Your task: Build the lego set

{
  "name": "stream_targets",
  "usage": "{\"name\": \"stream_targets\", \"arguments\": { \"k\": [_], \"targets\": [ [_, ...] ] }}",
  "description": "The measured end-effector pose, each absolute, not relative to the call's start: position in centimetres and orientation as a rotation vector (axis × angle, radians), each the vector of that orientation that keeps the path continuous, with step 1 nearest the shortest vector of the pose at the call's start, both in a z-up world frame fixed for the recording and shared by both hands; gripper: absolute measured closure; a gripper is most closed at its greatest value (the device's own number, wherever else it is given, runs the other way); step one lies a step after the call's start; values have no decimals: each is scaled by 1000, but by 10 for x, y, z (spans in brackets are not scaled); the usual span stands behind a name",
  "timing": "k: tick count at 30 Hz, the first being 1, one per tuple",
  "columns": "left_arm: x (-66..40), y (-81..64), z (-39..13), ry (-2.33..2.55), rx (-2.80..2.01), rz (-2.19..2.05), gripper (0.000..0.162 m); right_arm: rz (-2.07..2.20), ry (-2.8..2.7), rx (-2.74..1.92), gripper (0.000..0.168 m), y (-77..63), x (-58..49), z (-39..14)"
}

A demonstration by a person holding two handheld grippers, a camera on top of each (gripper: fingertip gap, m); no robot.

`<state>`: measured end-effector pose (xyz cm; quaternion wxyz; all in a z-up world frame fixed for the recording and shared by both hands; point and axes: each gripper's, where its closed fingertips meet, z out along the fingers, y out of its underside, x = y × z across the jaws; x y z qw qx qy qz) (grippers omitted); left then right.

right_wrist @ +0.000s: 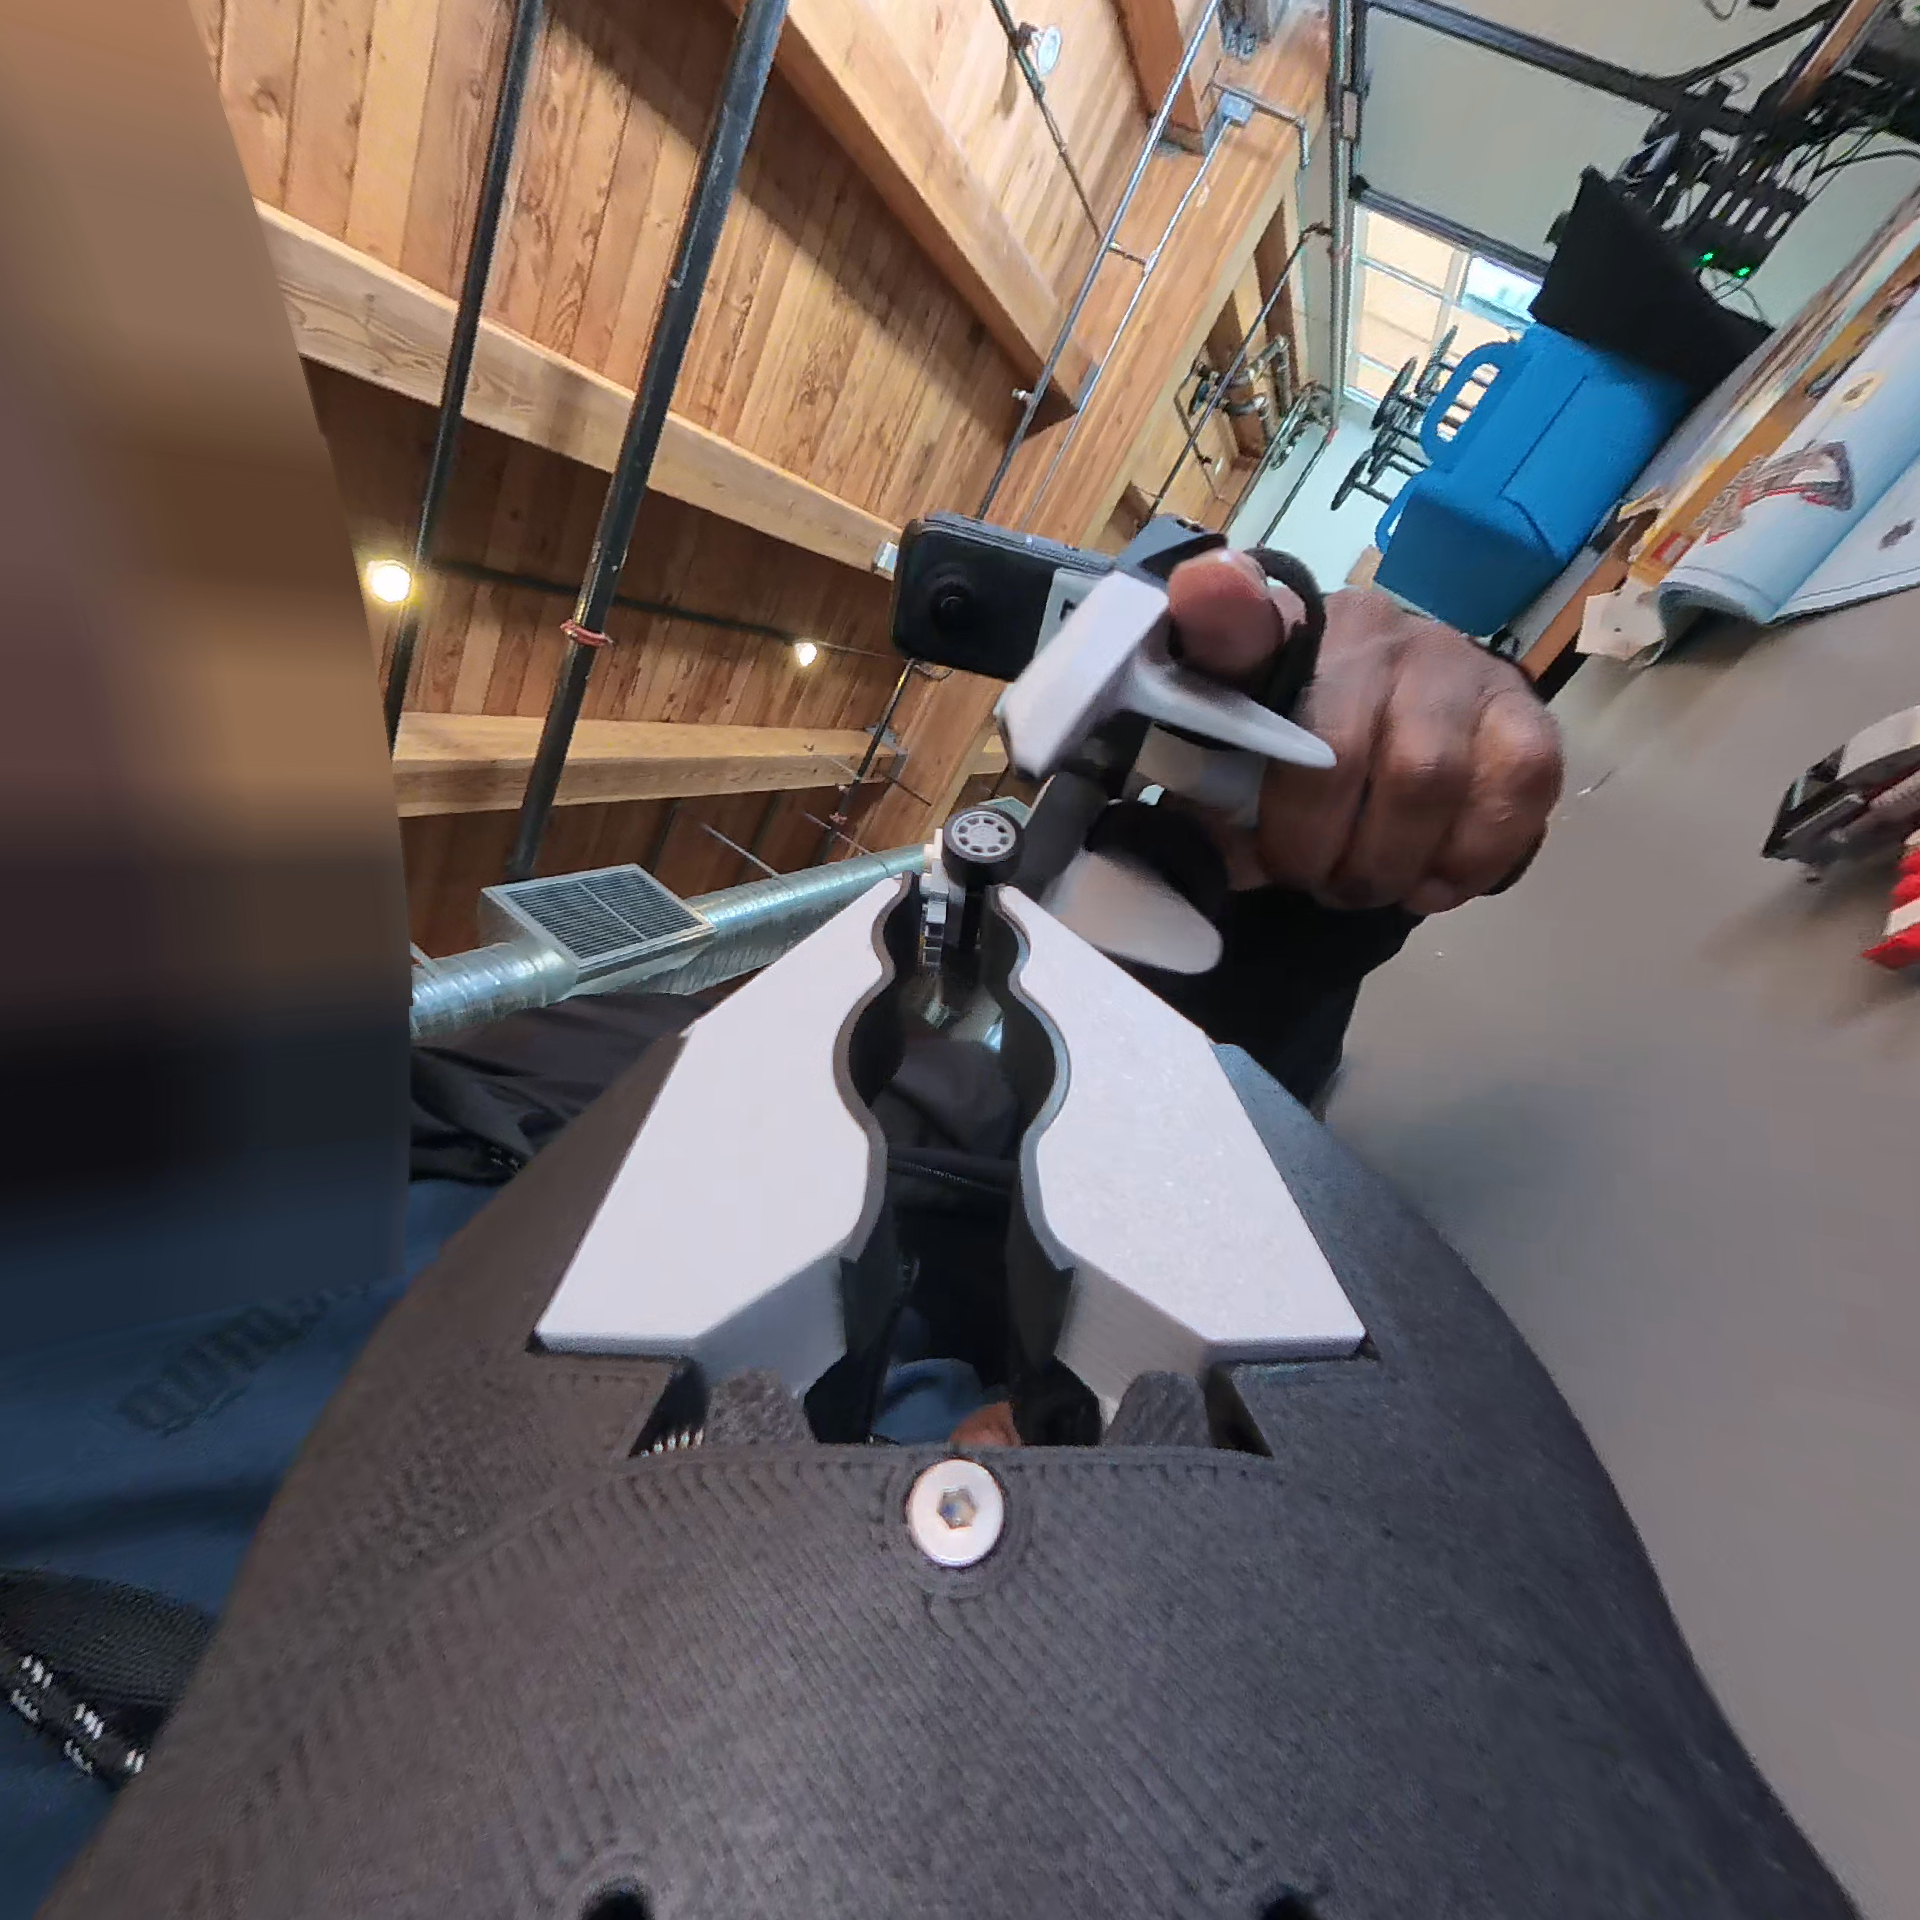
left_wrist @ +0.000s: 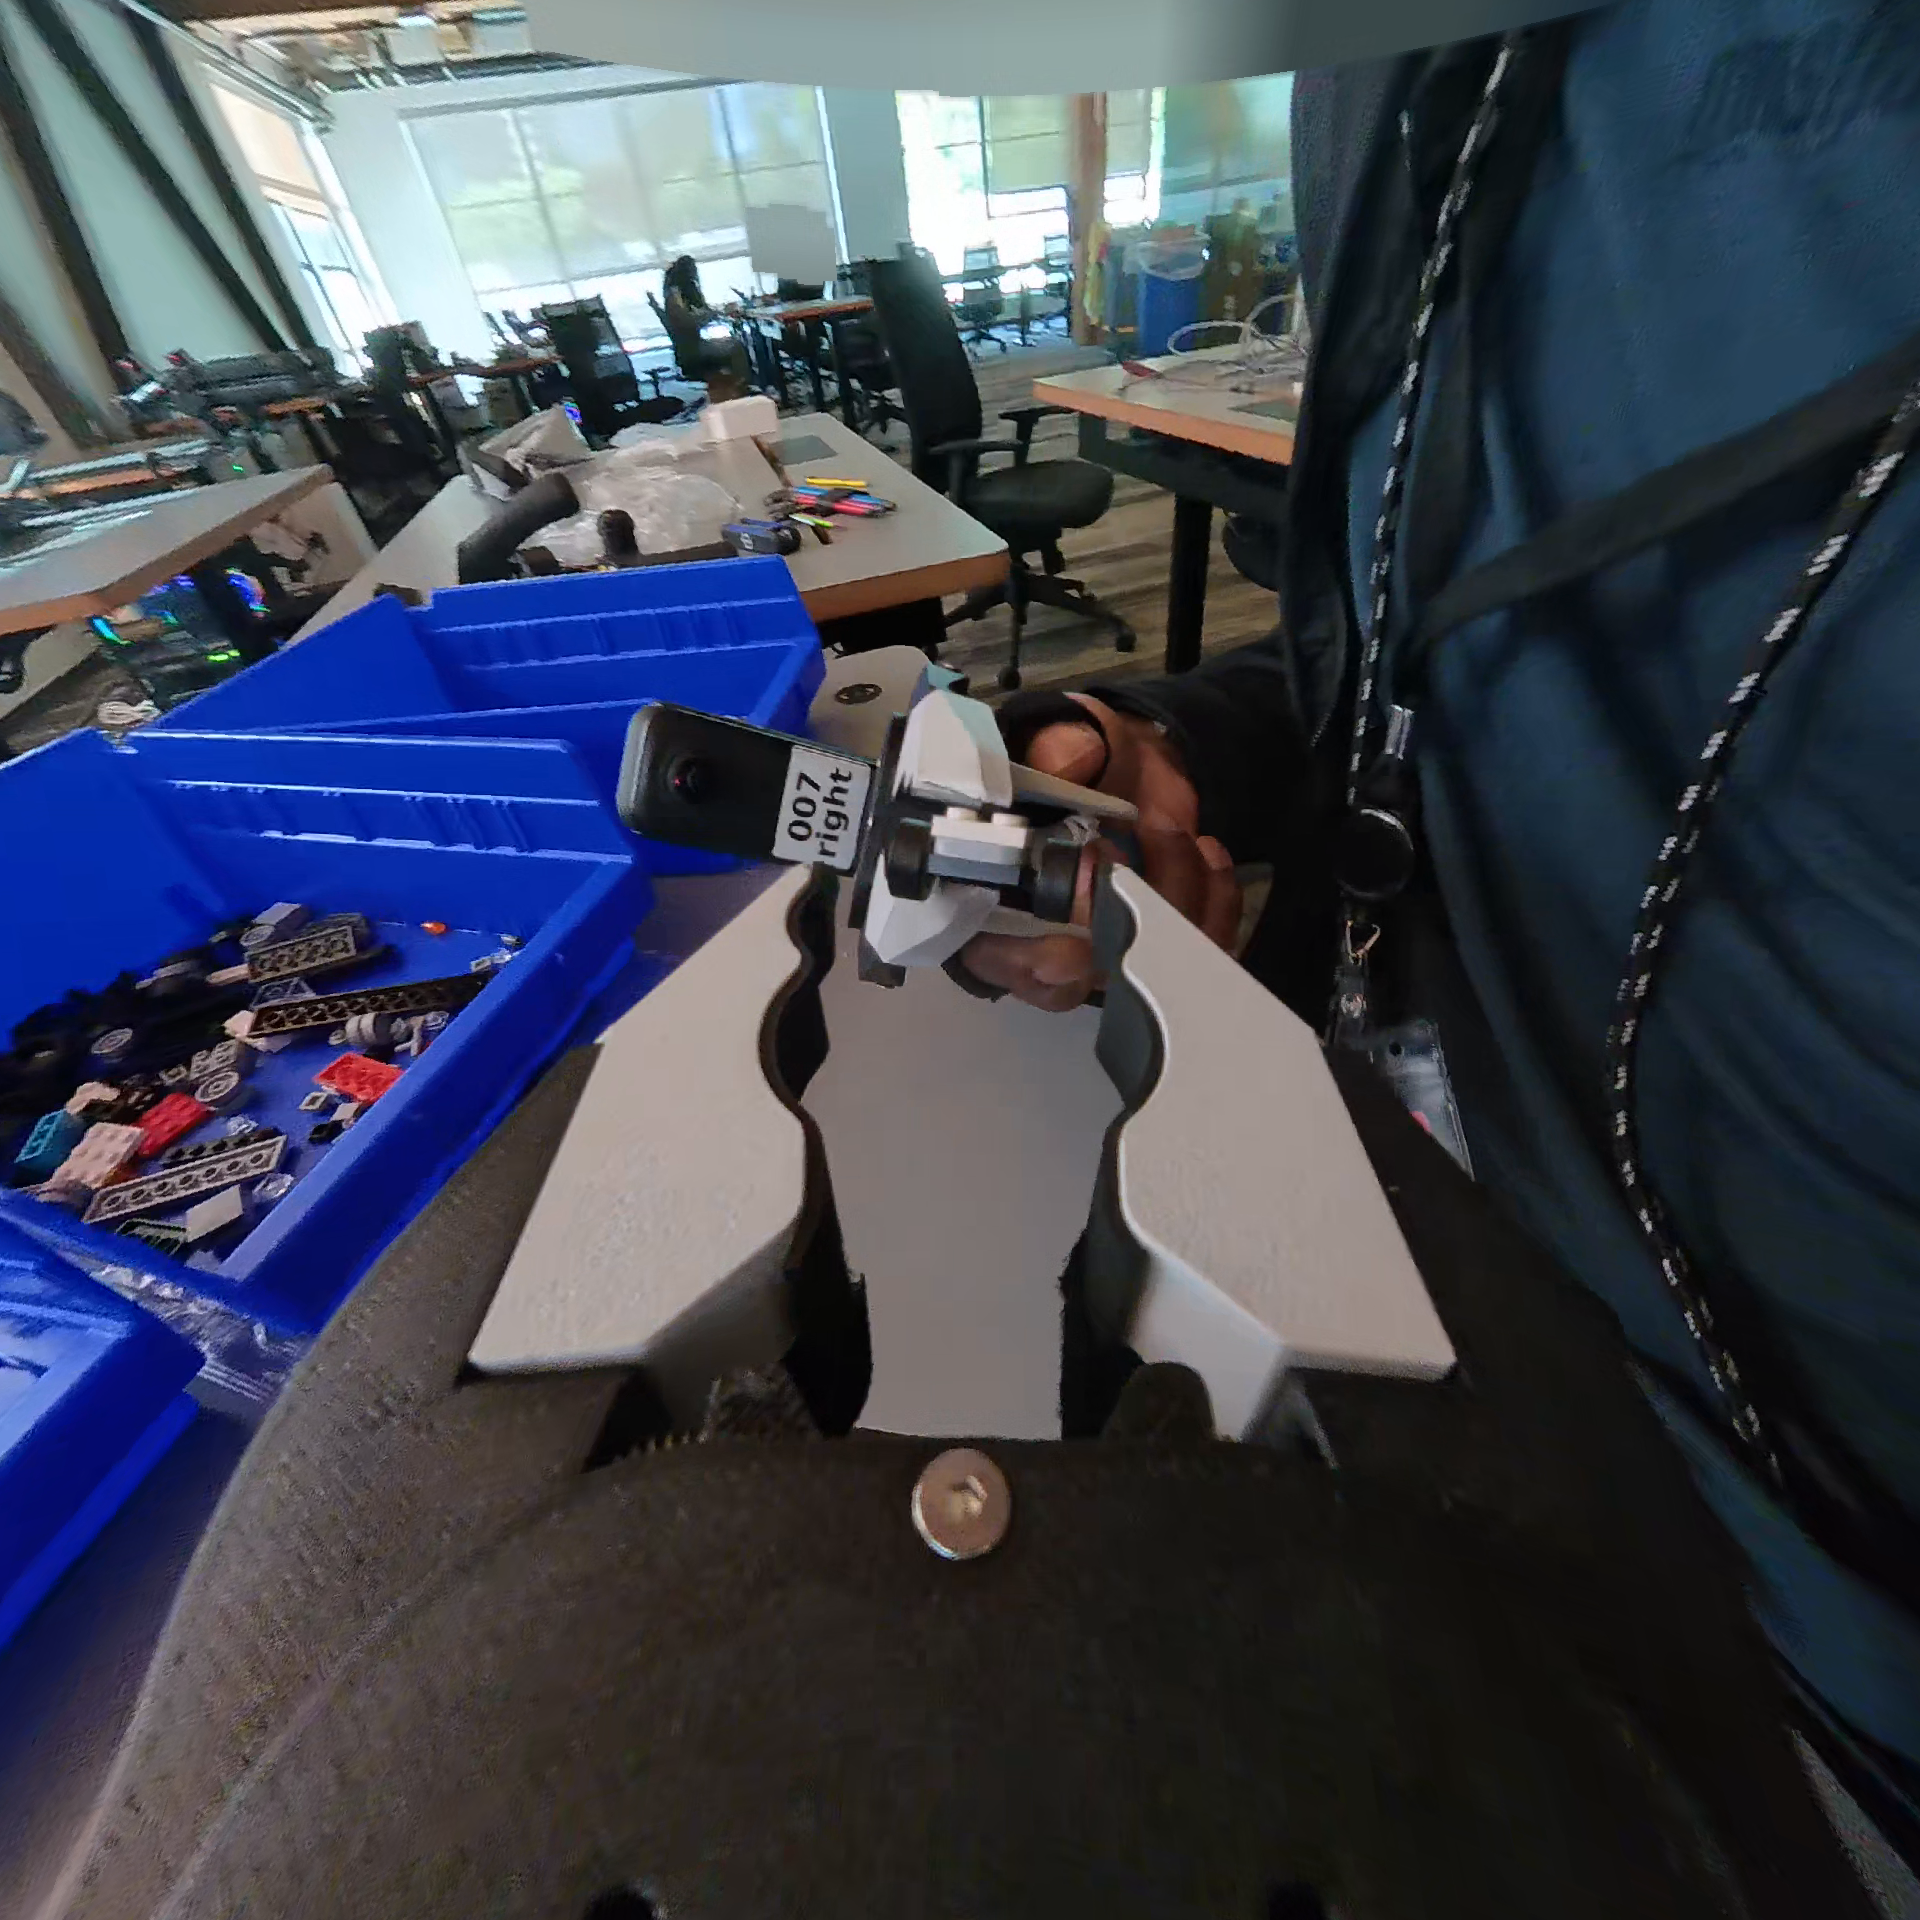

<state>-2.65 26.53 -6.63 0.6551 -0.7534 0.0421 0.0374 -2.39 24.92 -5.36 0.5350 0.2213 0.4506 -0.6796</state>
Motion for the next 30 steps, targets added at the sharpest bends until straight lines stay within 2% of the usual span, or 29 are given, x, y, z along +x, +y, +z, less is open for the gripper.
{"name": "stream_targets", "arguments": {
  "k": [4, 30],
  "targets": [
    [-22, 267, -64, 119, -1683, 40, 126, -1614, 1075, 527, 158, 251, -24, -54],
    [-17, 267, -64, 193, -1703, 7, 129, -1575, 1093, 524, 158, 249, -17, -56]
  ]
}}
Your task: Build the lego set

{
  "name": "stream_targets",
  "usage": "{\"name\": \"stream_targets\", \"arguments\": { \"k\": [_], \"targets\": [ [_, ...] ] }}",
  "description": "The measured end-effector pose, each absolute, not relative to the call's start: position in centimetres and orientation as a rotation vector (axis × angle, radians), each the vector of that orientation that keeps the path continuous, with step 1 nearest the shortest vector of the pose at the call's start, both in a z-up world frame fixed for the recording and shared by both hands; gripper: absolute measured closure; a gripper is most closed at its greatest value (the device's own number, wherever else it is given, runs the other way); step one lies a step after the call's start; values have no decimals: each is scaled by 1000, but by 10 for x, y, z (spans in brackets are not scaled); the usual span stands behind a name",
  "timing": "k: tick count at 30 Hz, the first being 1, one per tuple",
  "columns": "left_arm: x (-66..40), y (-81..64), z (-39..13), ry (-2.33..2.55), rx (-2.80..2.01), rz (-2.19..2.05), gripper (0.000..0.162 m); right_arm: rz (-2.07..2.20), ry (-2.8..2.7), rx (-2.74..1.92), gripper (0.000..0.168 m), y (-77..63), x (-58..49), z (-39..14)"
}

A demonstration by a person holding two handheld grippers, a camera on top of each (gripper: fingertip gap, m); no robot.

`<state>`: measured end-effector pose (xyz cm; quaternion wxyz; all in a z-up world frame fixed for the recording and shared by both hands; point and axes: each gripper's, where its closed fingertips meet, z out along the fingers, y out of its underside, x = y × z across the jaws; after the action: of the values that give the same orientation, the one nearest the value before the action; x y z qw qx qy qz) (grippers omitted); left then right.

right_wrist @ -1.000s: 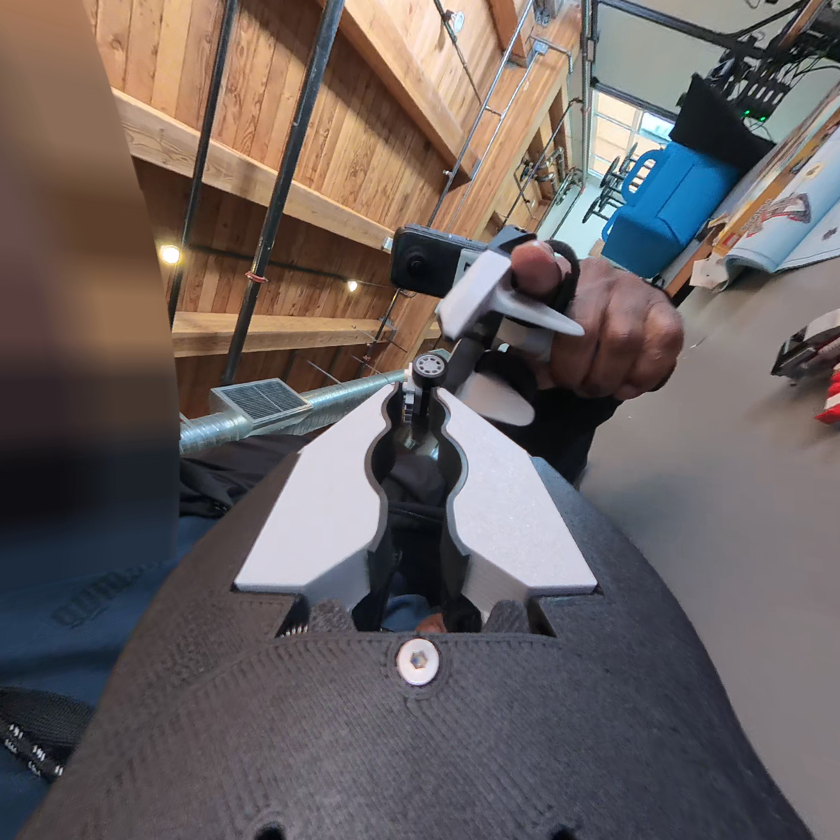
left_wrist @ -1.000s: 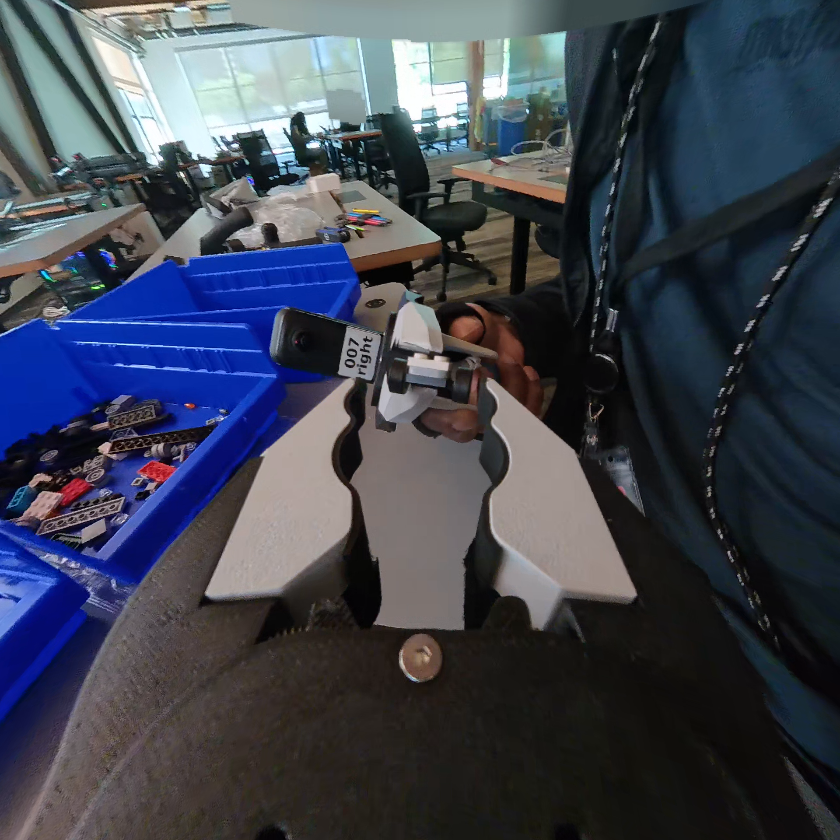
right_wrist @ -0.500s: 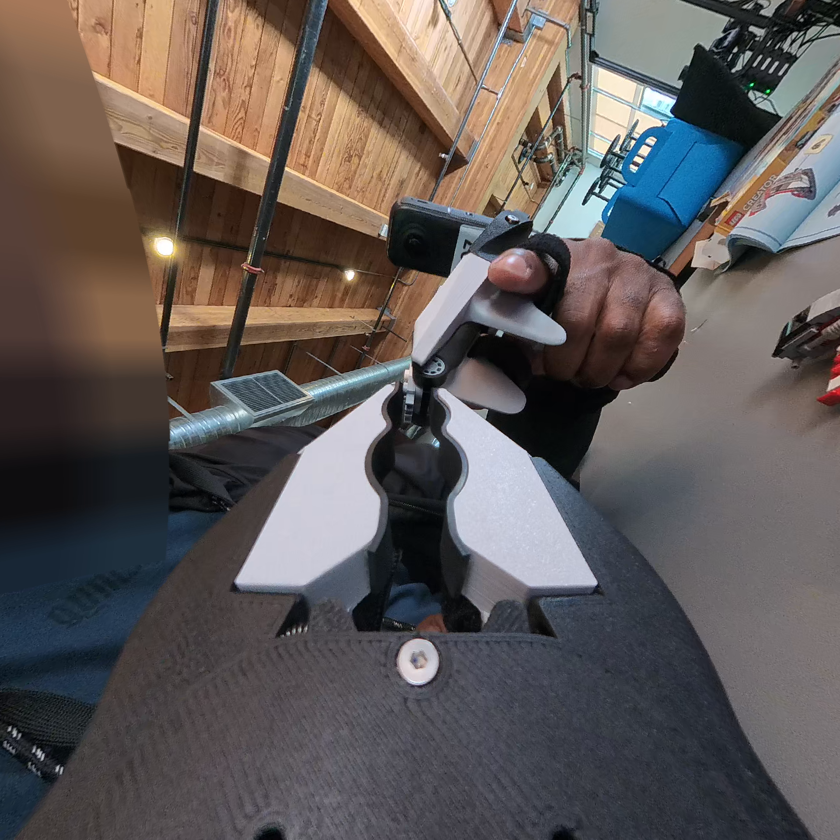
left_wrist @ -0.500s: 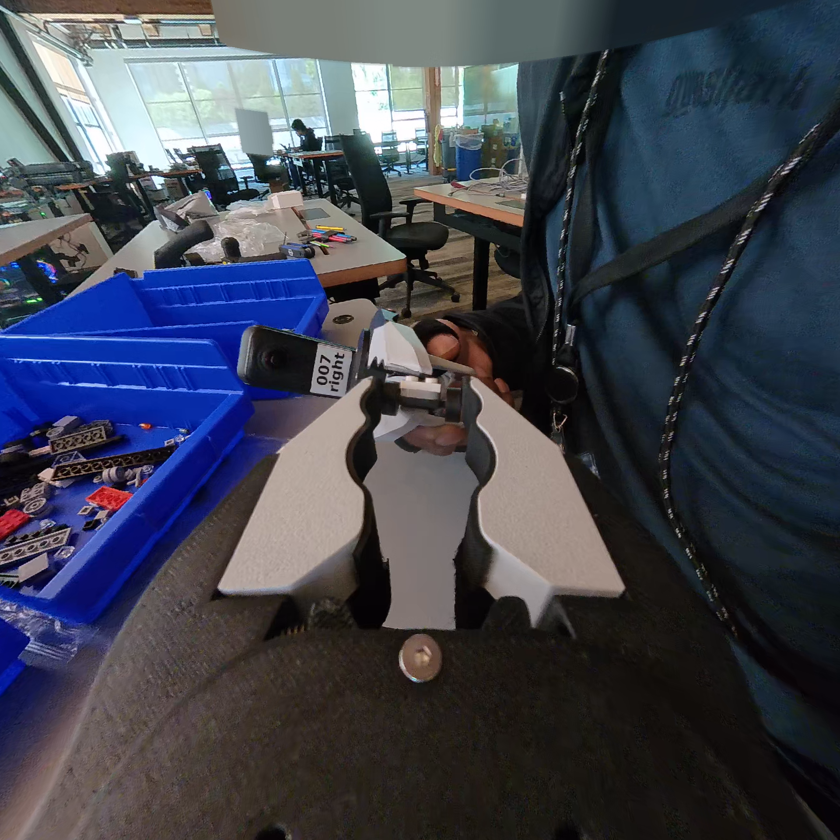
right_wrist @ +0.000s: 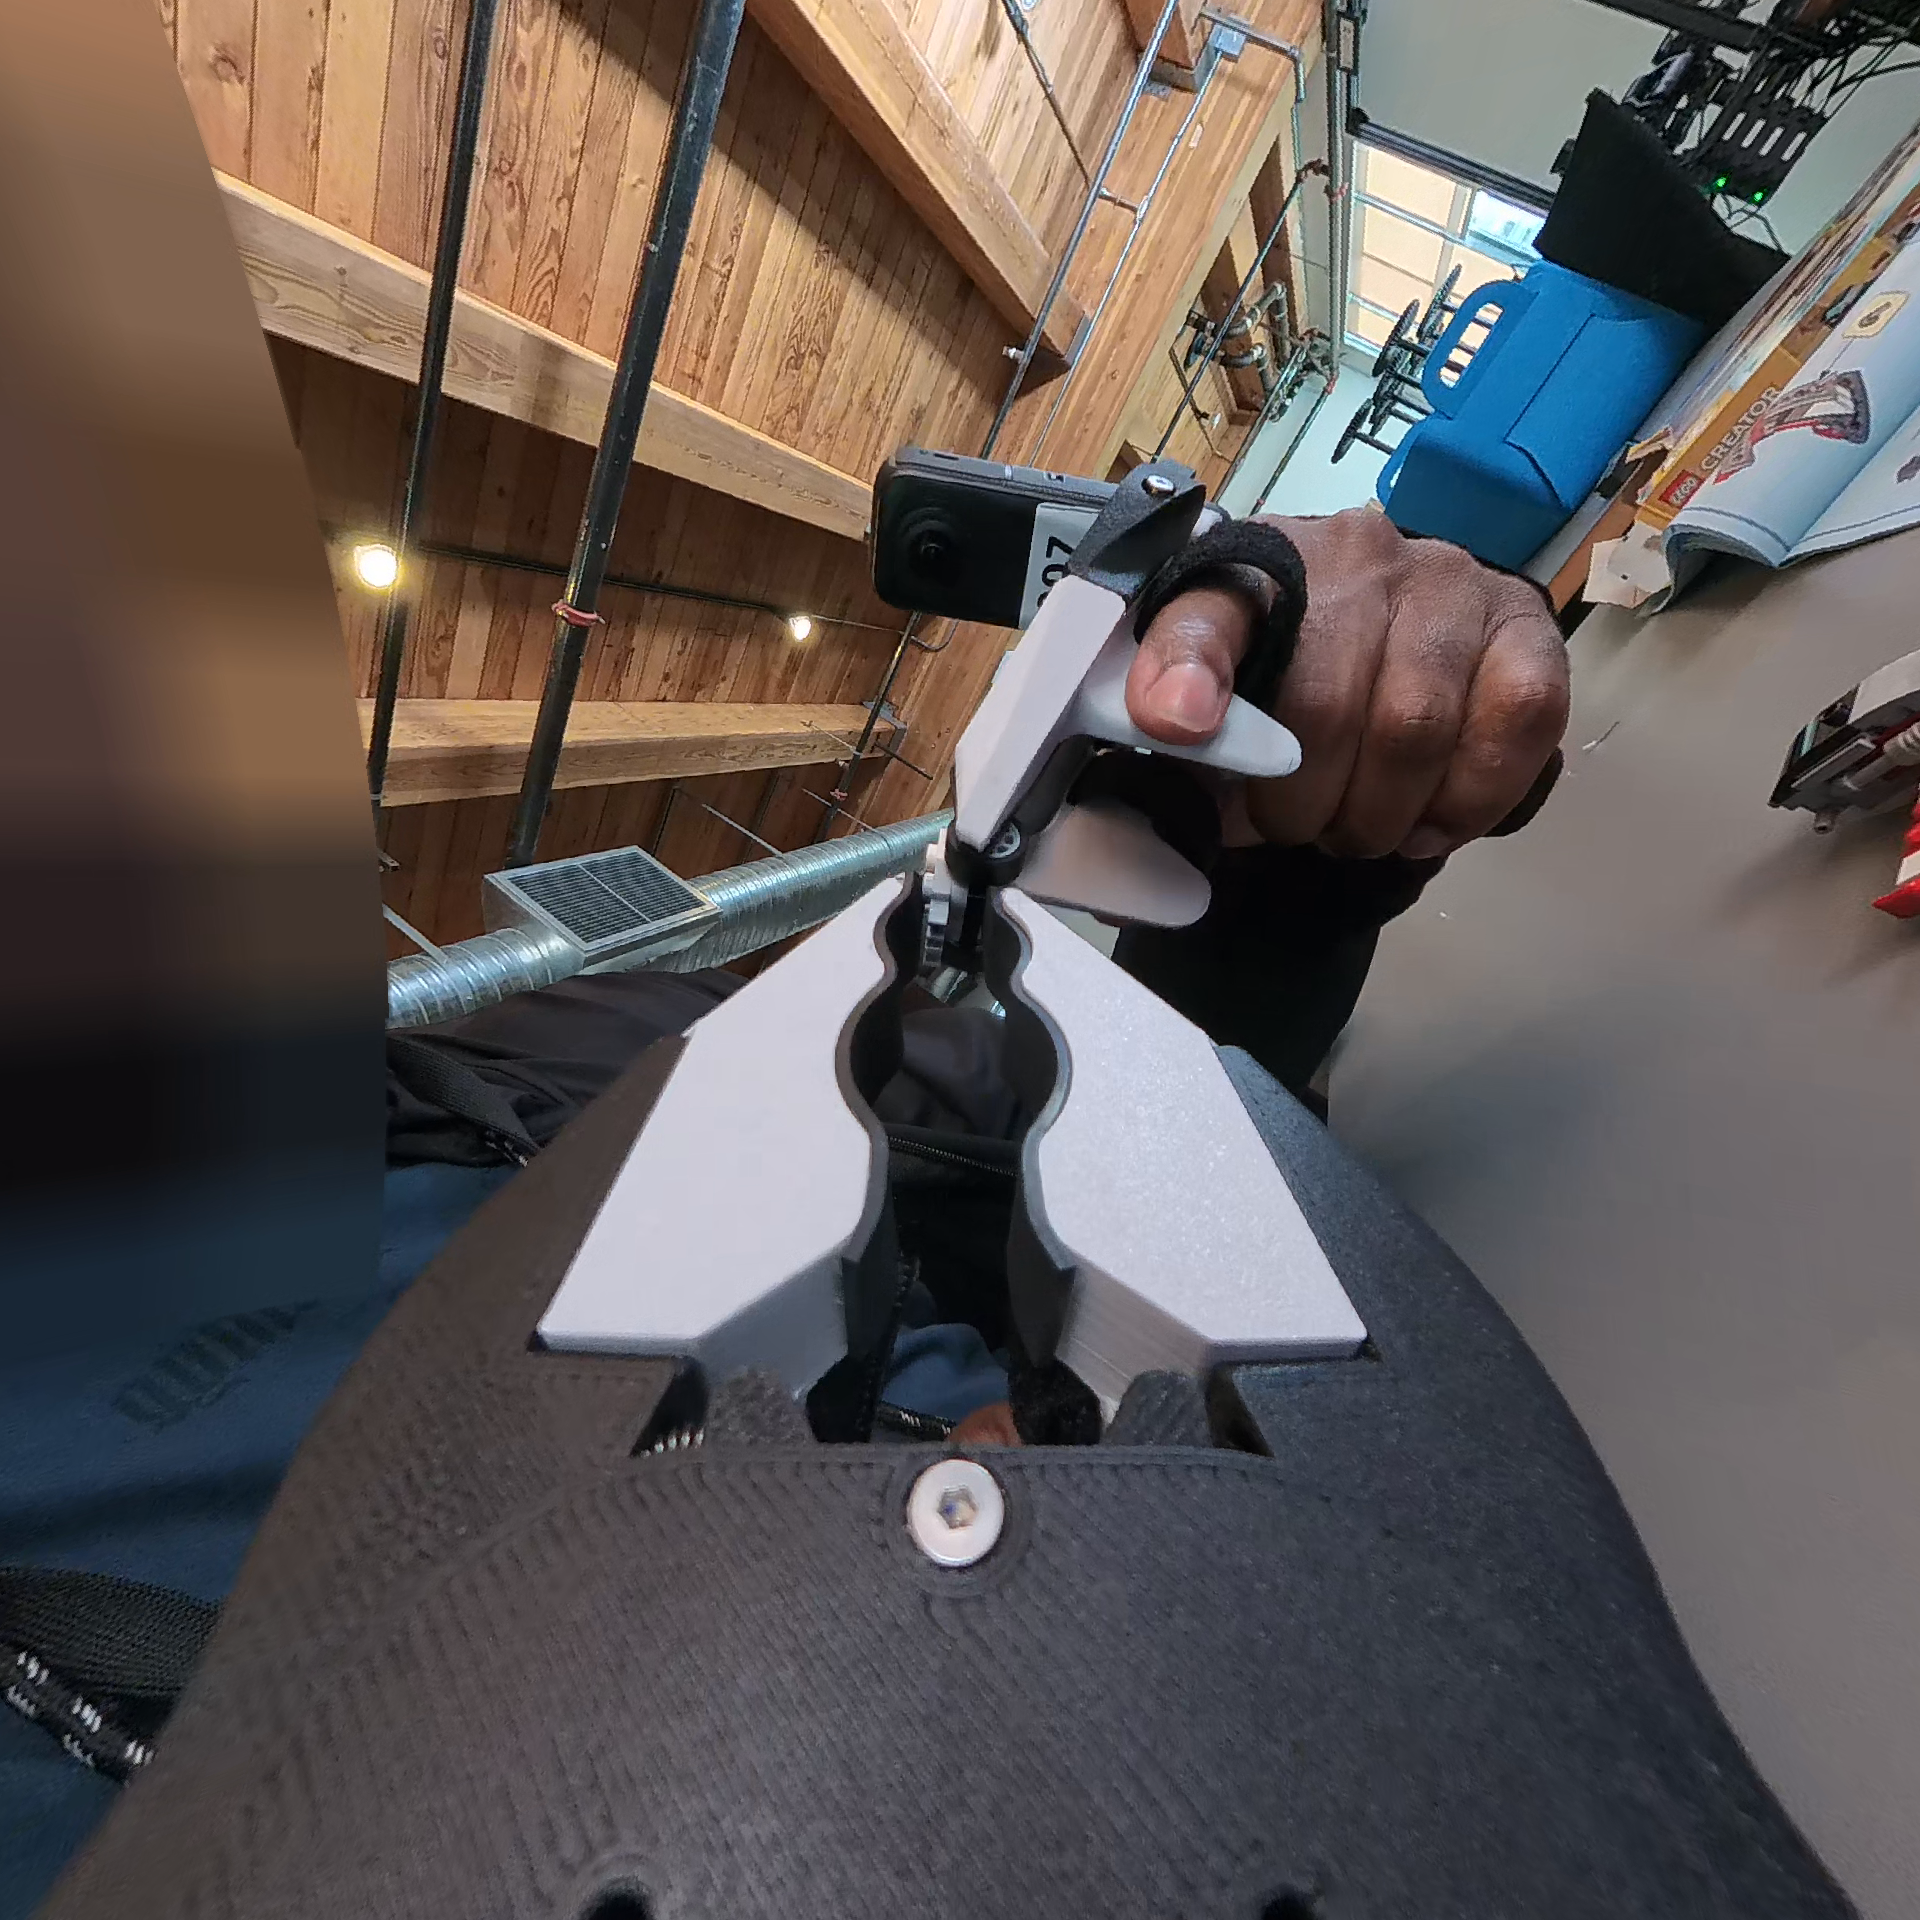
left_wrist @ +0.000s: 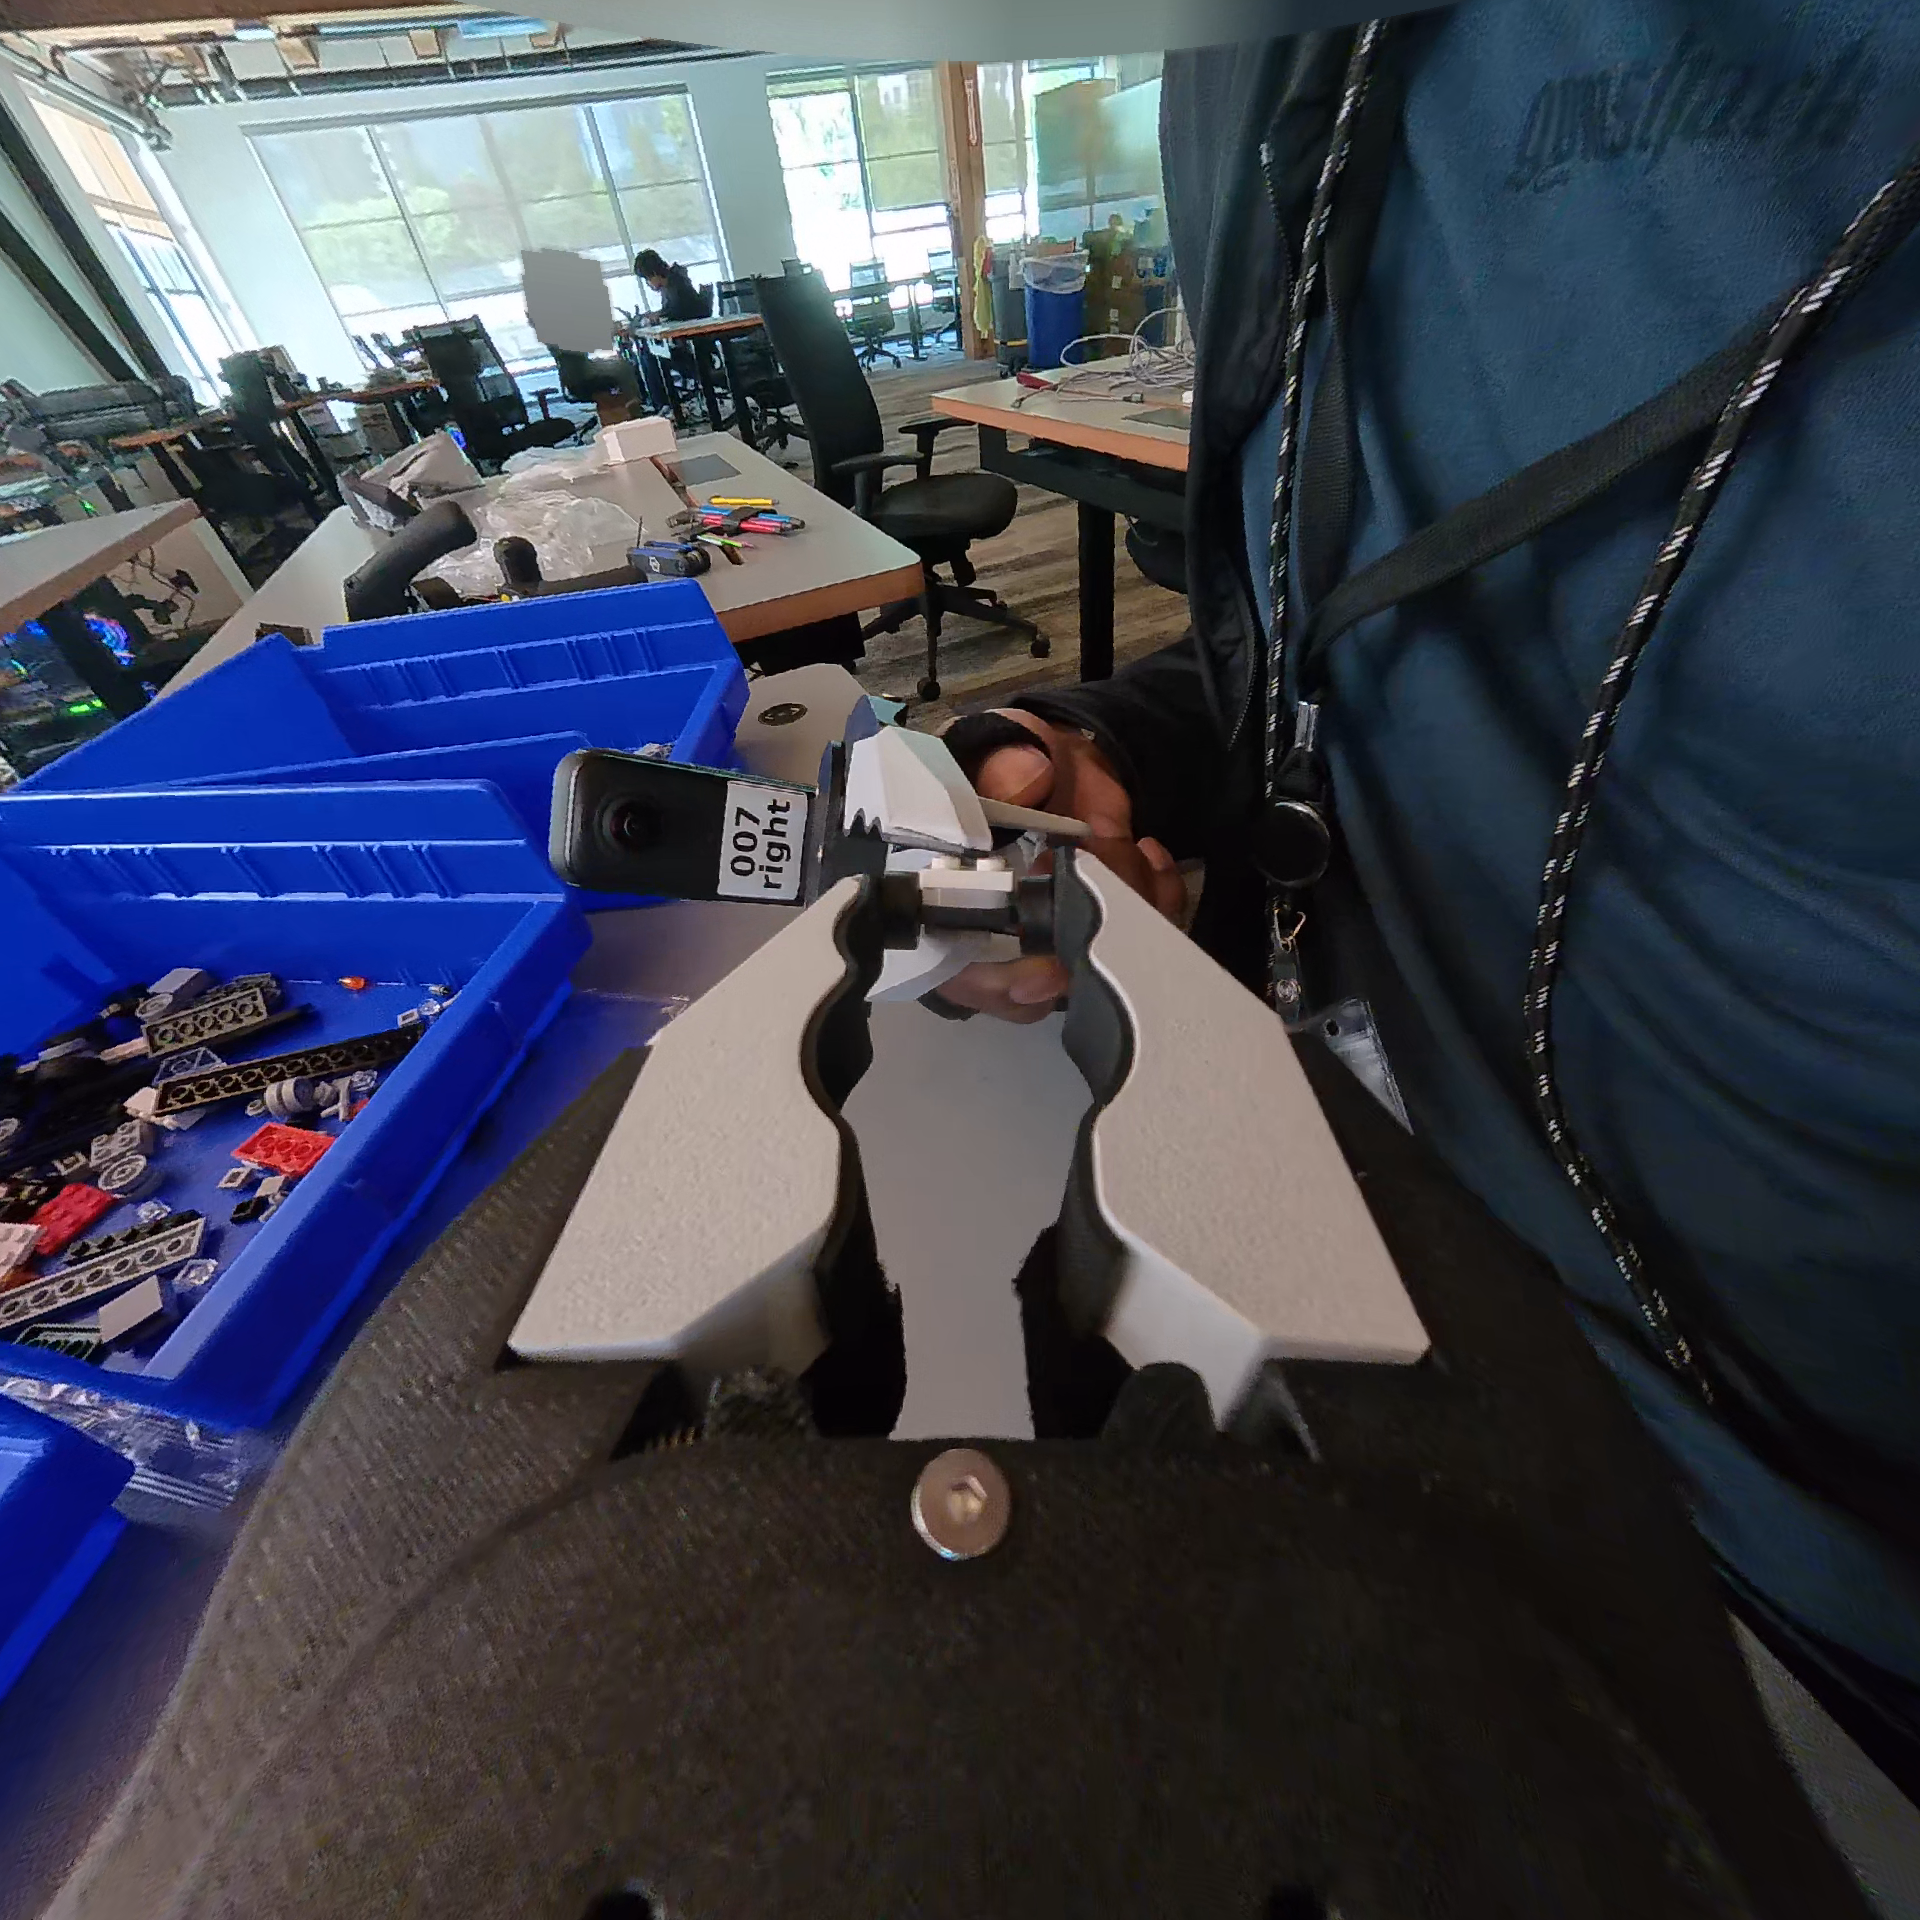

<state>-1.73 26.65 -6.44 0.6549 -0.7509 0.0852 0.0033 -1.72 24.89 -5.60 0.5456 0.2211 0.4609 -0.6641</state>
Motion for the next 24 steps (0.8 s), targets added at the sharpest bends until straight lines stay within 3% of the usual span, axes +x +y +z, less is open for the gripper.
{"name": "stream_targets", "arguments": {
  "k": [11, 15, 24],
  "targets": [
    [-22, 266, -64, 108, -1684, 29, 129, -1589, 1091, 561, 157, 248, -23, -56],
    [-28, 248, -70, -50, -1678, 122, 129, -1593, 1154, 663, 139, 246, -35, -72],
    [-39, 139, -164, -668, -2047, 430, 129, -1667, 1455, 731, 129, 233, -45, -100]
  ]
}}
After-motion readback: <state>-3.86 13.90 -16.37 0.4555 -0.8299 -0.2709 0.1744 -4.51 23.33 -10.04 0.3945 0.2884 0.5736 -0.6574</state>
